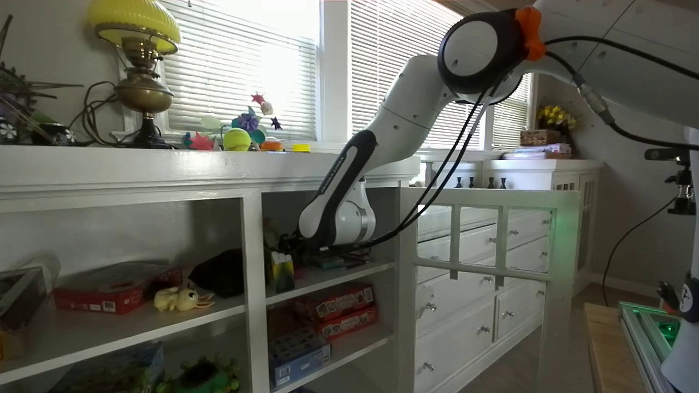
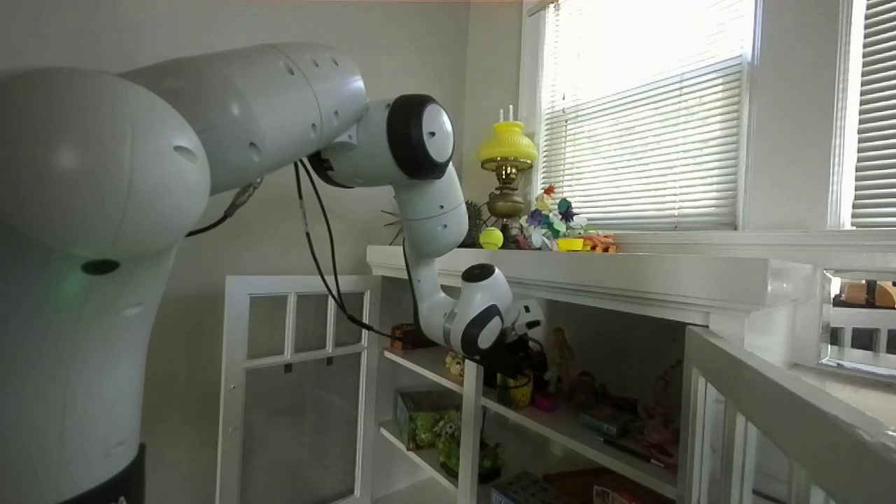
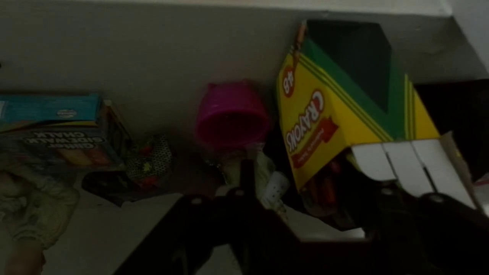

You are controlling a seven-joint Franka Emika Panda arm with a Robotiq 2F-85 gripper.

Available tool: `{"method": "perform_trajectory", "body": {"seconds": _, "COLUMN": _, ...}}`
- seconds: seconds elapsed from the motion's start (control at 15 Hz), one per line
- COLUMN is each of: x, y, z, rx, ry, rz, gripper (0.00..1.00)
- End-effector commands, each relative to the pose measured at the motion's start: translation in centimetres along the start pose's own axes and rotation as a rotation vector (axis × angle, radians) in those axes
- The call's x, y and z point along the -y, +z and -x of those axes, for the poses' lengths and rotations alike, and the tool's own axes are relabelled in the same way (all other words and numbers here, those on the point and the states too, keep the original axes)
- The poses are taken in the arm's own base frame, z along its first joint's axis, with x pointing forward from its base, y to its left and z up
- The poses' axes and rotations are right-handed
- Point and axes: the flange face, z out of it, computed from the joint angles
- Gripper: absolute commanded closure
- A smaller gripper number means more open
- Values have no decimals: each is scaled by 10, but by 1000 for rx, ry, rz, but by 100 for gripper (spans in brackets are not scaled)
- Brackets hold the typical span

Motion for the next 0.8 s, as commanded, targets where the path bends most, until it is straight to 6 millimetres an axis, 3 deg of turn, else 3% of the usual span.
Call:
{"method": "perform_trajectory", "body": {"seconds": 0.0, "x": 7, "y": -1, "z": 1, "rx": 15, "ry": 4, "rz": -11, "gripper": 42}}
{"method": "perform_trajectory", "body": {"seconds": 0.73, "x": 16, "y": -14, "z": 8, "rx": 27, "ry": 7, "rz": 0, "gripper": 46}}
